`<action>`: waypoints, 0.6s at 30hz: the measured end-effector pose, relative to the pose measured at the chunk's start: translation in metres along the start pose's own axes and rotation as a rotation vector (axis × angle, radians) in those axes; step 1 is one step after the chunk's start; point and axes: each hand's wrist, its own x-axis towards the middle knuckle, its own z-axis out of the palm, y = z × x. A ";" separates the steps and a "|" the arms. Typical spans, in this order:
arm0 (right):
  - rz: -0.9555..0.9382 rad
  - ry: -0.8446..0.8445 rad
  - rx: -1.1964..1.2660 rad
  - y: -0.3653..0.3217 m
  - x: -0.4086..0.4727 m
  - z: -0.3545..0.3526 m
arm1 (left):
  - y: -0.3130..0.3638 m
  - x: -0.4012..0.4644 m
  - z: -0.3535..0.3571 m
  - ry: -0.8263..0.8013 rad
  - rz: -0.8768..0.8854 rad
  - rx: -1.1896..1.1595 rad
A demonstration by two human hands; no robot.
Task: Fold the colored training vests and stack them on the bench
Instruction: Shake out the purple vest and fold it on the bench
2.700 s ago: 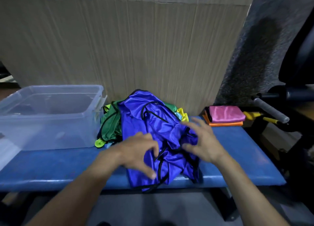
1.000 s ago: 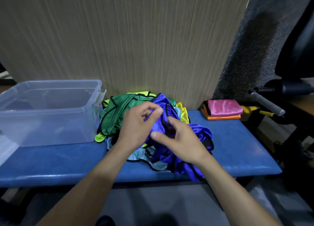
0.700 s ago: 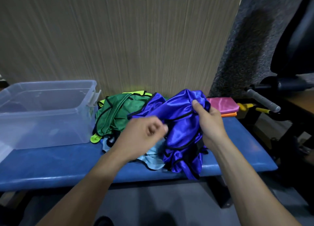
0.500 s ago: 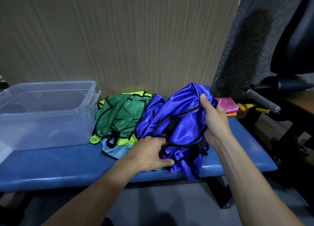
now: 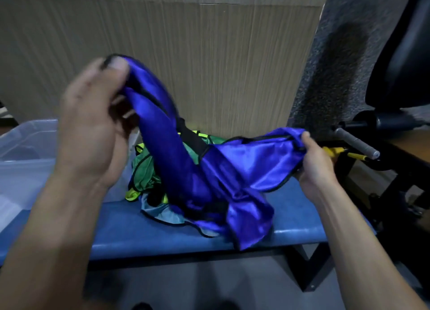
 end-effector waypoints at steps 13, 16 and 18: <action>0.248 -0.146 -0.059 0.015 -0.018 -0.002 | -0.023 0.008 -0.010 -0.294 -0.261 0.189; 0.292 -0.260 -0.164 0.009 -0.029 0.005 | -0.050 -0.028 0.002 -0.518 -0.424 0.351; 0.270 -0.367 -0.207 0.005 -0.033 0.005 | -0.063 -0.035 -0.002 -0.445 -0.510 0.331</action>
